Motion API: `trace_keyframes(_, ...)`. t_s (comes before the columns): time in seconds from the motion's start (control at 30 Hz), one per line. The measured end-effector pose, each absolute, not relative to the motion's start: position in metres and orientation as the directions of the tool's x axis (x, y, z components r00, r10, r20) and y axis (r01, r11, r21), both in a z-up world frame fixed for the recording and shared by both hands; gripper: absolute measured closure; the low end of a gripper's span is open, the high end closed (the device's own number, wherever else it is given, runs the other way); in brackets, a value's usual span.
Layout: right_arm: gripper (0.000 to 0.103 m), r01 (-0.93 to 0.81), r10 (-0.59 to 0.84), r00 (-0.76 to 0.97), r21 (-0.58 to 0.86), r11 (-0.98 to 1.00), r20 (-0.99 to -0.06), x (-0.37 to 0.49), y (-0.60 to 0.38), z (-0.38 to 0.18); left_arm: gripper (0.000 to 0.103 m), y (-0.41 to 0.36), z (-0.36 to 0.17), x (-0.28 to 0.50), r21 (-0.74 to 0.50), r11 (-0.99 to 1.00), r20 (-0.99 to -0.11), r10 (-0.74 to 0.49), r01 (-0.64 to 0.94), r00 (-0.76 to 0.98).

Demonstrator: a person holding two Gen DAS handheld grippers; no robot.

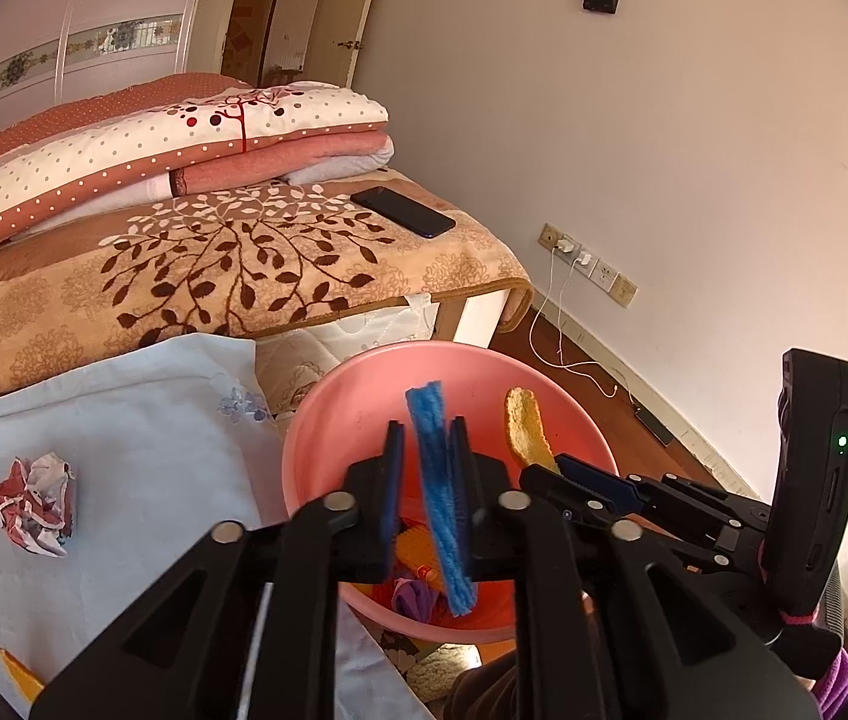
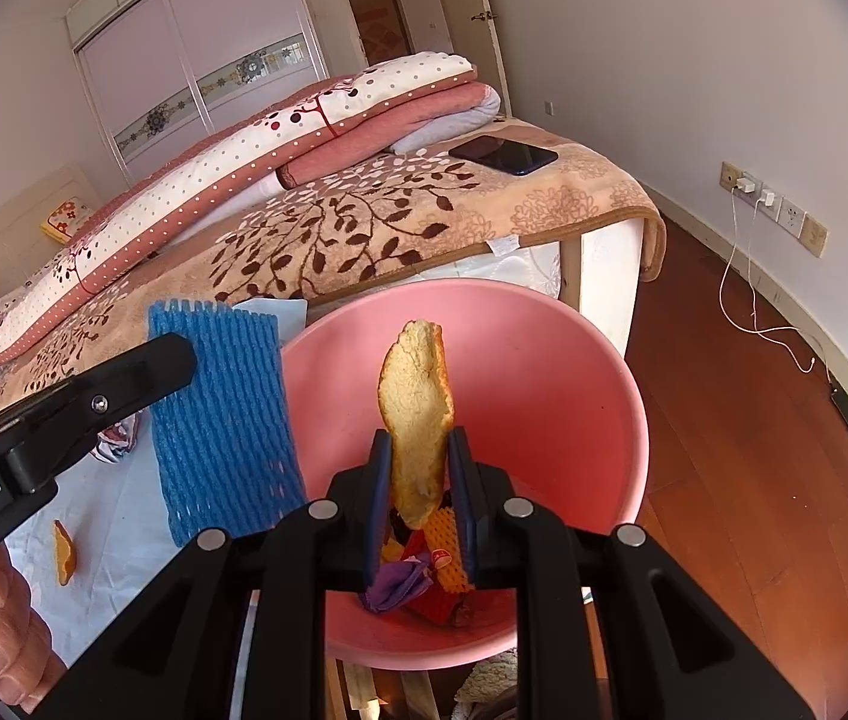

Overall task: Collect trash
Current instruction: 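Open both tools to drop the net and peel into the bucket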

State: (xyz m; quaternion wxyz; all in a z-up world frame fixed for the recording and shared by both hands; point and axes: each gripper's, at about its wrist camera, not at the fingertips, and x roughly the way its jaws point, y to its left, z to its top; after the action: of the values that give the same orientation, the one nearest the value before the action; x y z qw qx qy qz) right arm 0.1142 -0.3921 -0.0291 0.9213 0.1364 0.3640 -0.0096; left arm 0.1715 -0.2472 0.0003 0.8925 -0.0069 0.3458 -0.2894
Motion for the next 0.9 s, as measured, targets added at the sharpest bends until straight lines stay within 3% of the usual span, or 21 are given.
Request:
trace_keyframes(0.03, 0.084, 0.119, 0.079, 0.734, 0.242, 0.963, -0.674, 0.114, -0.392, -0.029, 0.067, -0.245, 0.001, 0.171, -0.224, 0.830, -0.609, -0.528, 0.510, 0.592)
trace_keyframes(0.07, 0.082, 0.122, 0.075, 0.734, 0.240, 0.963, -0.675, 0.114, -0.392, -0.029, 0.065, -0.244, 0.001, 0.171, -0.234, 0.828, -0.605, -0.534, 0.509, 0.591)
trace_keyframes(0.13, 0.073, 0.129, 0.068, 0.738, 0.238, 0.963, -0.671, 0.113, -0.393, -0.028, 0.065, -0.242, 0.003, 0.171, -0.241, 0.826, -0.600, -0.540, 0.510, 0.590)
trace_keyframes(0.33, 0.065, 0.133, 0.058, 0.744, 0.233, 0.963, -0.666, 0.111, -0.392, -0.024, 0.065, -0.236, 0.008, 0.170, -0.242, 0.829, -0.595, -0.537, 0.503, 0.599)
trace_keyframes(0.9, 0.060, 0.069, 0.102, 0.801, 0.261, 0.963, -0.590, 0.084, -0.365, 0.002, 0.065, -0.187, 0.025, 0.147, -0.223, 0.875, -0.571, -0.475, 0.430, 0.670)
